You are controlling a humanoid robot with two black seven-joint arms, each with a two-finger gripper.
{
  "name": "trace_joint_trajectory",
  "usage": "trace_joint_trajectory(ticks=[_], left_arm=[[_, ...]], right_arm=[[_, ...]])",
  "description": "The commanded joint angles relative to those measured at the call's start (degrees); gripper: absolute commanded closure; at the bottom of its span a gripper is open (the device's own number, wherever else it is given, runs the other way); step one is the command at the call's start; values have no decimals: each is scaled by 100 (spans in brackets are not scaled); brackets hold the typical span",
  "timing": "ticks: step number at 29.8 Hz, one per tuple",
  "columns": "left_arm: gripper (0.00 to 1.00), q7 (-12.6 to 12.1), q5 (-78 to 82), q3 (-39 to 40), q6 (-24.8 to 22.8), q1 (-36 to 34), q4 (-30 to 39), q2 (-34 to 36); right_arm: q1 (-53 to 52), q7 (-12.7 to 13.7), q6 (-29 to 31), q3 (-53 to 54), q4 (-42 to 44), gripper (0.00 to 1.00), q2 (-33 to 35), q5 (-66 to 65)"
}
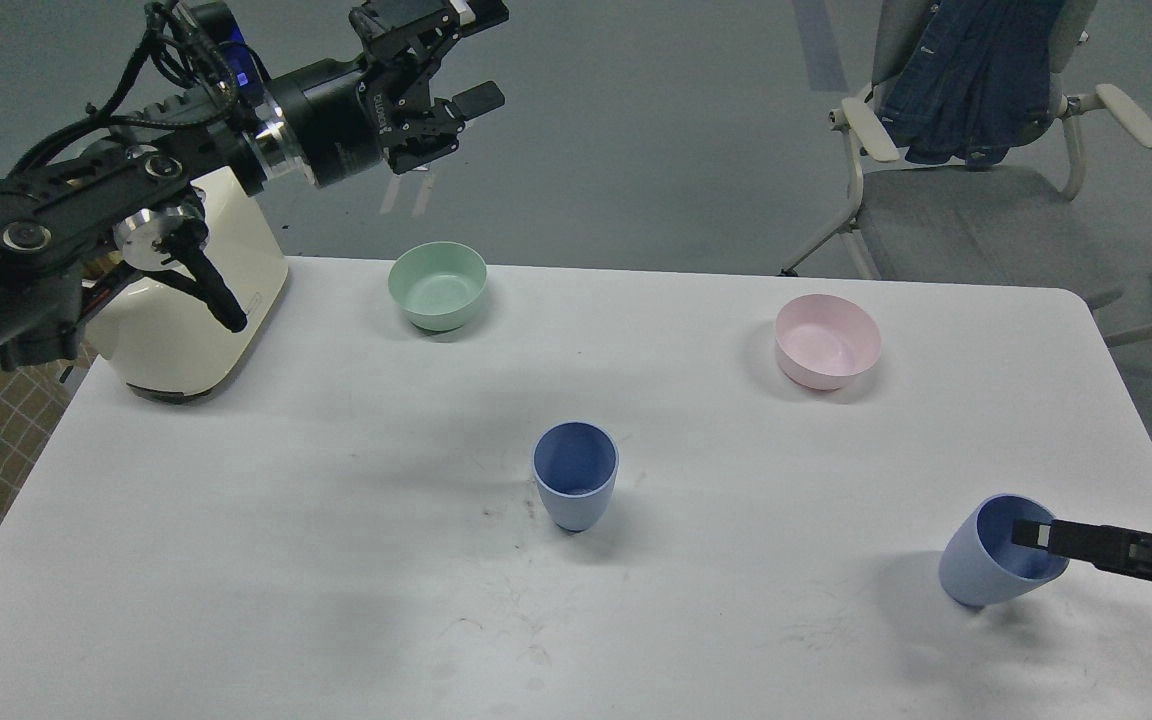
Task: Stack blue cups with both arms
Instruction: 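Grasp the second blue cup with the right gripper and lift it, then carry the held cup over the mid-table cup and lower it inside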
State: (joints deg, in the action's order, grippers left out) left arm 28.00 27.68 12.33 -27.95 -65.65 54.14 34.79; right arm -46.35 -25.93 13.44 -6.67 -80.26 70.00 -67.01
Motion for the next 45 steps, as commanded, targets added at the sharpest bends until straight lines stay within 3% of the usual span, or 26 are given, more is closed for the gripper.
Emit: trace_joint_trajectory(ticks=[1,16,22,28,32,38,45], left_arm=[[8,0,0,-2,0,0,0,-16],[8,0,0,-2,0,0,0,-34],[8,0,9,-2,0,0,0,-60],[8,0,18,-2,9,9,0,-78],[8,0,35,-2,9,9,-9,-122],[8,0,27,-2,9,9,-141,-174],[8,0,18,-2,9,0,-158,-184]], right_arm=[[21,35,1,8,2,97,-12,3],[-242,9,79,517,-112,100,198,47],[-1366,18,492,685,-25,100,164,-67],[-2465,18,906,650,651,100,-819,-532],[-3456,26,976,55,1152,100,-1943,-665],[-4812,-26,932,-1511,1267,100,-3472,-586],[-5261,-26,967,-1819,1276,100,-4545,-348]])
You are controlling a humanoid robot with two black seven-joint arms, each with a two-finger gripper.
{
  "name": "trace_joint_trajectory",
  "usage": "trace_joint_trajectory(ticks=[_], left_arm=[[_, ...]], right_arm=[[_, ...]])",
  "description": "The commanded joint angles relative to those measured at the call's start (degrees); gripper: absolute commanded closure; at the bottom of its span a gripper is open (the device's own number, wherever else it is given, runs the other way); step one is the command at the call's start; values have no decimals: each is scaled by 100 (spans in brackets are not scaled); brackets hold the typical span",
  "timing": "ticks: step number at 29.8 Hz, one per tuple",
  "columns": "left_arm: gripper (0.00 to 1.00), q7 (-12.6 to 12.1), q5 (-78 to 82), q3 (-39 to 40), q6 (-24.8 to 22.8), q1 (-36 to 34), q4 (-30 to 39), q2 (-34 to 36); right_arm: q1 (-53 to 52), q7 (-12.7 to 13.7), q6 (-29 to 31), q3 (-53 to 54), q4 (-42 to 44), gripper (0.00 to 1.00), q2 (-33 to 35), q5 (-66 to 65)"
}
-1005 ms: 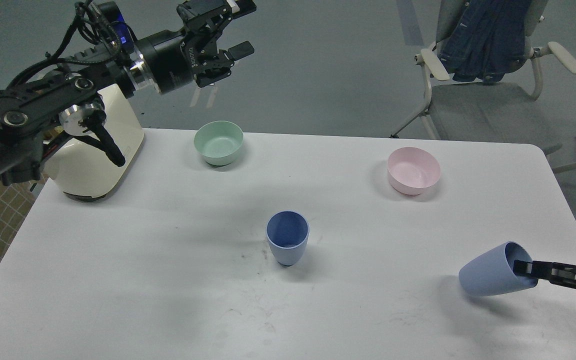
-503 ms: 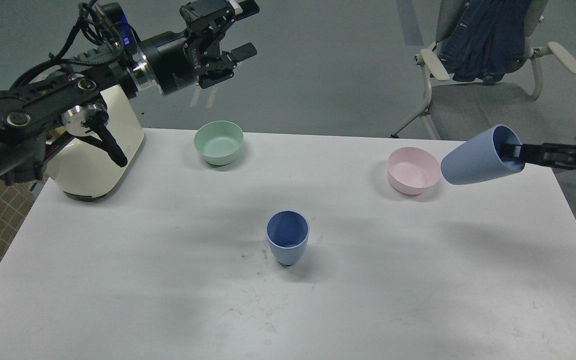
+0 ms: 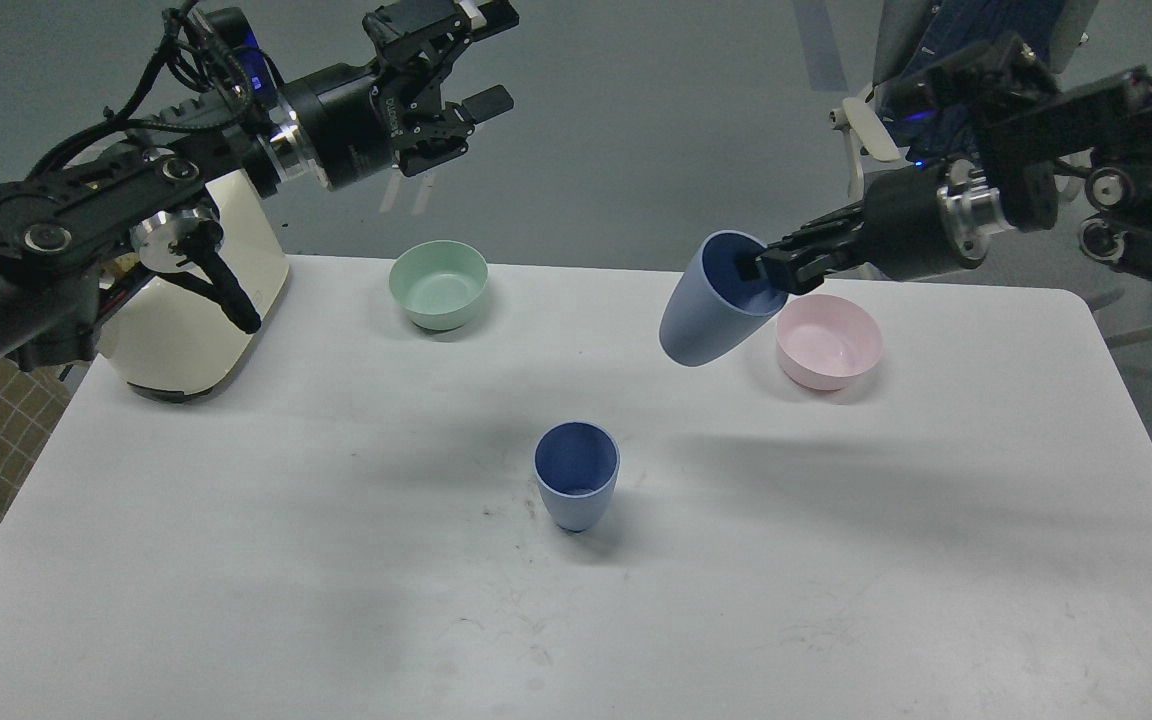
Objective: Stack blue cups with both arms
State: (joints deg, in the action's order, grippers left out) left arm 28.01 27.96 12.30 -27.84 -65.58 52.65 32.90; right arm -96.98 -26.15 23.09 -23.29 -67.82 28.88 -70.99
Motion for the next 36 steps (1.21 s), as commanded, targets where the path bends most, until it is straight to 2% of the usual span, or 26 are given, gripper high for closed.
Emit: trace_joint_trajectory(ticks=[1,7,20,36], left_arm=[[8,-1,-2,0,-2,-7,-9,-3],[8,-1,-10,0,-2,-7,-9,14],[8,-1,7,9,-2,-7,-9,58],[7,-1,-2,9,-2,-16,-18,76]], right_arm=[[-259,-4,3,-210,58,100,-619,51],[-330,-4,3,-360,137,100,-1121,59],[-330,5,-15,-456,278,100,-1771,208],[-330,-4,3,-650,260,100,-1807,279]])
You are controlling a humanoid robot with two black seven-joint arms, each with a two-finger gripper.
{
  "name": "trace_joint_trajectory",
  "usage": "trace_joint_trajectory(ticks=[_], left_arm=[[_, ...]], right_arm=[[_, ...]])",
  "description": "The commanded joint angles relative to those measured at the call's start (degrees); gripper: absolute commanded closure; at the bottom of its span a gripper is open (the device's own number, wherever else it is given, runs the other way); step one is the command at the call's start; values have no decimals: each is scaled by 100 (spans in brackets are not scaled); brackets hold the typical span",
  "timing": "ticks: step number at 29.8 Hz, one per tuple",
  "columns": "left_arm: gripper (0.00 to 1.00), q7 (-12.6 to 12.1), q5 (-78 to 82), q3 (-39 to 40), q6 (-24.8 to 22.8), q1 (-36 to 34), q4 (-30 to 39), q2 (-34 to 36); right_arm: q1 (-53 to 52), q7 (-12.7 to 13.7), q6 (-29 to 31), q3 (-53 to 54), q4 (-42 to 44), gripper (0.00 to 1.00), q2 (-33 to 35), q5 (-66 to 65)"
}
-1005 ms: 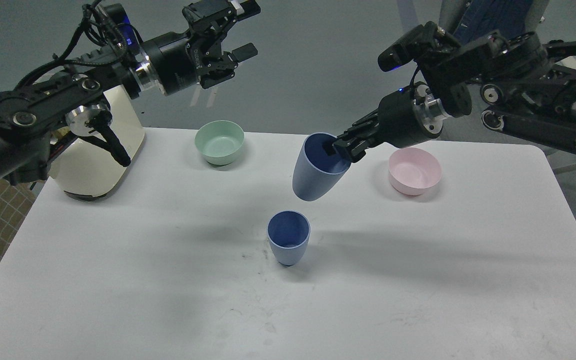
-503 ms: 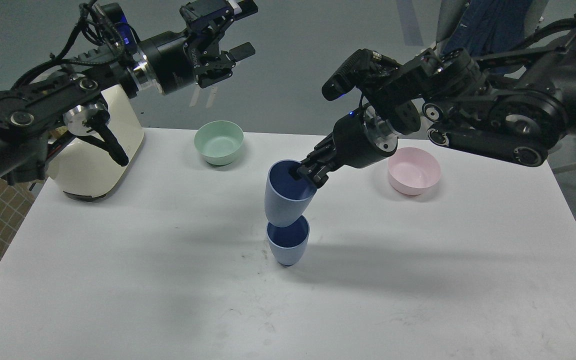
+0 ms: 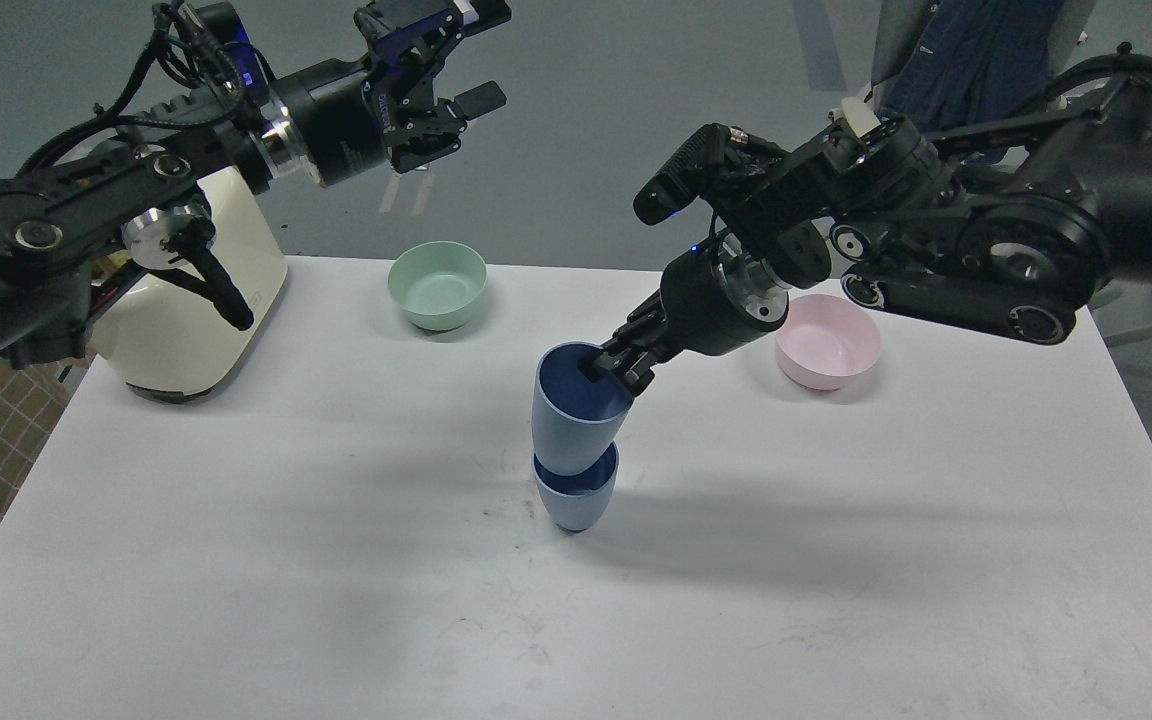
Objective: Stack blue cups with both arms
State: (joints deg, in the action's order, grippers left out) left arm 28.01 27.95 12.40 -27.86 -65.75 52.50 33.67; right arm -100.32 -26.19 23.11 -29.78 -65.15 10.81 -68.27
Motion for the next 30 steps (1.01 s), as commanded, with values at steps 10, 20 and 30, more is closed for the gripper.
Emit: trace_joint_trajectory(ticks=[10,20,30], left_arm=[[6,-1,0,17,-9,-17,-117,-1],[6,-1,0,70,-9,-17,-135,-1],[6,-1,-44,578,-14,36,-872,-413]], right_arm=[[-6,0,18,-1,-6,59,9,33],[-340,-18,-26,78,389,36,246,947],[606,-27,-114,1910,1813,0,1941,3386]])
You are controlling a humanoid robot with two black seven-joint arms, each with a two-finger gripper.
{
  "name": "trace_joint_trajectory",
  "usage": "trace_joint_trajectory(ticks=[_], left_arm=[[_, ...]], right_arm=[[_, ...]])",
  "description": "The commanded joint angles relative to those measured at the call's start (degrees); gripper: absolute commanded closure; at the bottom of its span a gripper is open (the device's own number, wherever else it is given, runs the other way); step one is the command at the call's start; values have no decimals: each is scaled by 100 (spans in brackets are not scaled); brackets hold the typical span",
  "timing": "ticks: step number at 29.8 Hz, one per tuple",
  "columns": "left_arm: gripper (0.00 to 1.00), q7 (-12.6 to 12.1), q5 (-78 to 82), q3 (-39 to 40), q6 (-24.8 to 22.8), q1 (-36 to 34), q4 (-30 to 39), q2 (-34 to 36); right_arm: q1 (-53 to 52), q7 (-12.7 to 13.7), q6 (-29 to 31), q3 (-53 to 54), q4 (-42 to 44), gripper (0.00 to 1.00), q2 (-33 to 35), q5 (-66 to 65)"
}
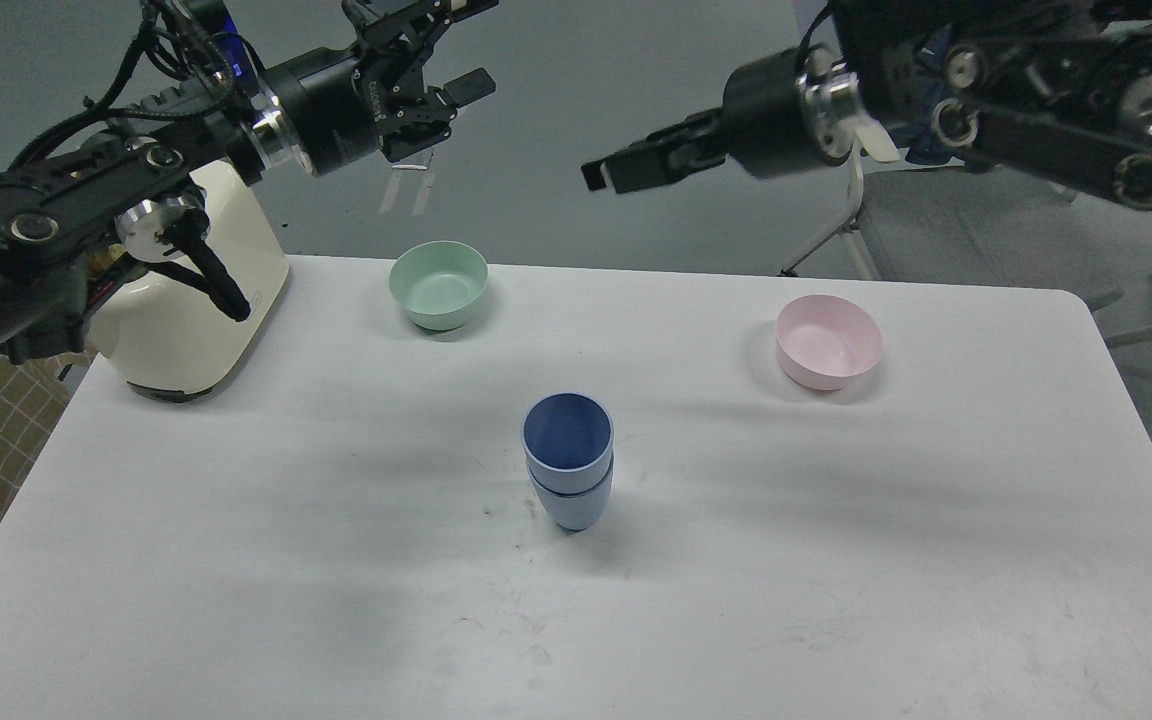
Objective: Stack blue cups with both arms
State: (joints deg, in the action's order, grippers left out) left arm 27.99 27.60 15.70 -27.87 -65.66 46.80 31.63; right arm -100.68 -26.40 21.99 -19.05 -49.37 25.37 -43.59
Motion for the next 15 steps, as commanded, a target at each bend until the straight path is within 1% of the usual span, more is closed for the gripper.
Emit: trace_joint_trajectory(ticks=[1,3,4,5,6,7,10,12,15], left_arm=[[6,1,-35,397,-13,45,-469,-306],[6,1,-132,539,-13,106,-610,-394],[6,1,-289,687,-13,211,-733,-499],[6,1,-378,750,-13,273,-786,-543],[3,1,-509,864,-13,361,-857,-622],[3,1,-589,943,-13,414,-909,-675],[3,1,-642,996,-13,519,-989,-781],[2,1,-668,1023,-13,765,-1068,-921],[2,1,-677,1067,-13,915,-1165,-1010]], right_arm=[[1073,-5,-10,1355,261,0,617,1297],[1514,-5,-54,1797,262,0,662,1537],[1960,-14,-150,2296,253,0,688,1686],[2182,-14,-220,2553,253,0,688,1731],[2611,-14,-325,2991,270,0,688,1775],[3007,-23,-361,3369,305,0,645,1784],[3519,-137,-344,3899,376,0,575,1871],[4019,-160,-327,4373,603,0,233,2099],[4249,-160,-309,4743,920,0,-23,2285]])
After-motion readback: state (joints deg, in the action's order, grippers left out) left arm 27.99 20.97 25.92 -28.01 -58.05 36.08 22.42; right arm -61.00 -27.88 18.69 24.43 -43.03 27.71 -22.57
